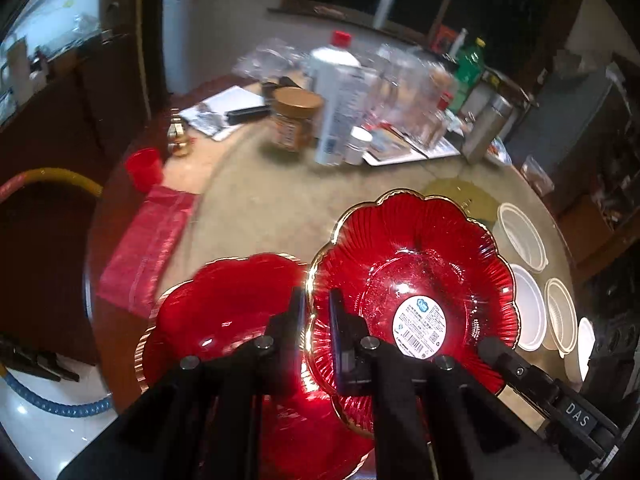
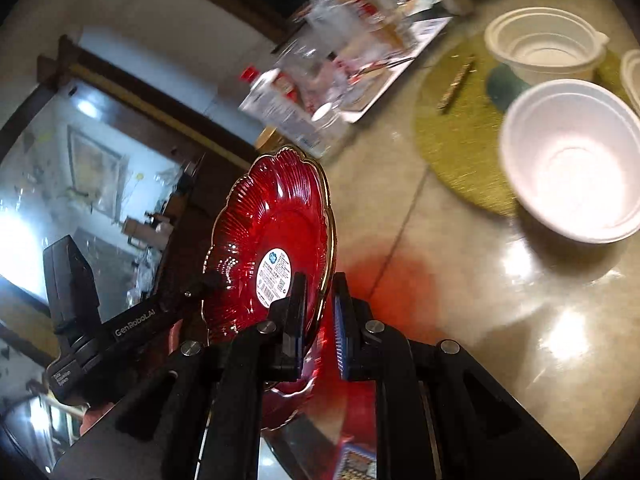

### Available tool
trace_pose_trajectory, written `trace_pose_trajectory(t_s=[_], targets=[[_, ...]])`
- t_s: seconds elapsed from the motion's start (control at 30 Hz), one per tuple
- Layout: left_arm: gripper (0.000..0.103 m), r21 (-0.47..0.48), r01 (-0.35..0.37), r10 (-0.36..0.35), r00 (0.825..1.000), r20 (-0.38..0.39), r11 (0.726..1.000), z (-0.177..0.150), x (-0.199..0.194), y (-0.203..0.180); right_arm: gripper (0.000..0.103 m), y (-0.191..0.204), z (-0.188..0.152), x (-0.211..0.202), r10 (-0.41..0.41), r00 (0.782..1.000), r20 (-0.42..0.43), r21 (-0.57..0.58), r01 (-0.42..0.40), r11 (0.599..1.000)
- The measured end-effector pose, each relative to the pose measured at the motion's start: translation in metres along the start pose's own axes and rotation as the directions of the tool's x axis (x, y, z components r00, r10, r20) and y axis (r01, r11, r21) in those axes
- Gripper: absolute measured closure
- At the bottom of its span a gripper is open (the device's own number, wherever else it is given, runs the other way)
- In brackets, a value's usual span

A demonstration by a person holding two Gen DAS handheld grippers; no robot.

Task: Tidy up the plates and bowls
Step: 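Lift the sticker plate with the left gripper onto the wedding plate held by the right gripper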

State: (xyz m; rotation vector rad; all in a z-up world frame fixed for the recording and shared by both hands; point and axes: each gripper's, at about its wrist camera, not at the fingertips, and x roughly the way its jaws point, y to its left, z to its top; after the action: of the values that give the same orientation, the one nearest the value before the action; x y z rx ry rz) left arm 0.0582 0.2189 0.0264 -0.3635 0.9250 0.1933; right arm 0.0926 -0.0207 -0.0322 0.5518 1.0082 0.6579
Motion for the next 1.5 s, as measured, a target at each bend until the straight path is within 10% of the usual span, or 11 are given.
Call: trace_pose_trajectory(t_s=[0.47, 1.5], targets=[[0.094, -0.133, -0.035, 0.035, 0.999, -0.003, 0.99, -0.042, -0.003, 0.08, 0.091, 0.047, -0.042, 0.053, -0.04, 0.991, -0.13, -0.128, 0.023, 0.991], [0.092, -0.092, -0.139, 0.145, 0.988, 0.056, 0.986, -0.07, 0.01, 0.079, 0.091, 0.05, -0.058, 0.077, -0.174, 0.973, -0.15, -0.223, 0.138, 0.965]])
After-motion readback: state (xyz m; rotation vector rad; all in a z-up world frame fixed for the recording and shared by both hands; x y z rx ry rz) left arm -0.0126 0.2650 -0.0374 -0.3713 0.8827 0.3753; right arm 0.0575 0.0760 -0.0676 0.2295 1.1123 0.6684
